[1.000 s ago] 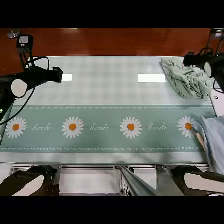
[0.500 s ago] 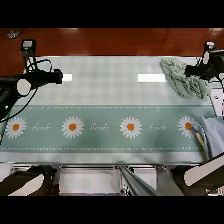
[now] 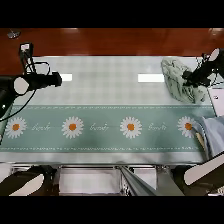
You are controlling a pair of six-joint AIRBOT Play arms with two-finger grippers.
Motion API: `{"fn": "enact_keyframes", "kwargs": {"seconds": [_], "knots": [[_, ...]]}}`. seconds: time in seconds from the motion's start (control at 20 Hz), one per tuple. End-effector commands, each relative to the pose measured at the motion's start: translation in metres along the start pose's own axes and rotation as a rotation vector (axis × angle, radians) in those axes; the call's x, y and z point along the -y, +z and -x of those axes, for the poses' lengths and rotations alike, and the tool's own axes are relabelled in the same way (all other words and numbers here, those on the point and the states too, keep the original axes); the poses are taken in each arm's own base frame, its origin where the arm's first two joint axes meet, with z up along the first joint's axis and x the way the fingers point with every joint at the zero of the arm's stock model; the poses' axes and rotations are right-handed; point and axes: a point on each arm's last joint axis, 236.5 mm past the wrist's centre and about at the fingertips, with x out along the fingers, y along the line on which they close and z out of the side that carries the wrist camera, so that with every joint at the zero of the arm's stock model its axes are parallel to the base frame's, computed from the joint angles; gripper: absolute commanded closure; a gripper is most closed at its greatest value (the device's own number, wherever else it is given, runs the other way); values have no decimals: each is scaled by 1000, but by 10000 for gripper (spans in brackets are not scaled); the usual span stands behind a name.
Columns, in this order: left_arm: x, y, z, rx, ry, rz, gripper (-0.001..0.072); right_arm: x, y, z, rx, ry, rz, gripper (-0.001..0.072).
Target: Fold the shirts.
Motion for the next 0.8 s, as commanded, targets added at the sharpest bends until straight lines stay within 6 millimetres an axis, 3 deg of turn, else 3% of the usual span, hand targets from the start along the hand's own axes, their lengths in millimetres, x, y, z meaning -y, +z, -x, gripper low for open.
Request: {"fn": "enact_keyframes", "kwargs": {"seconds": [0.0, 0.1, 0.15, 0.25, 0.45, 0.6, 0.75], "knots": [[-13, 3, 30, -44, 29, 29, 6, -83, 44, 100, 263, 355, 14, 685], [-11, 9, 58, -13, 24, 30, 7, -106, 74, 210, 554, 451, 44, 685], [-9, 4, 72, -22, 19, 26, 6, -110, 74, 259, 655, 473, 66, 685], [-3, -19, 92, -84, 12, -28, 6, -120, 47, 336, 798, 463, 202, 685], [33, -68, 114, -174, -85, -85, 6, -135, -4, 446, 1032, 513, 302, 685], [59, -78, 124, -173, -145, -131, 6, -167, -63, 519, 1200, 616, 486, 686], [62, -78, 125, -171, -151, -125, 6, -171, -100, 568, 1321, 637, 535, 686]]}}
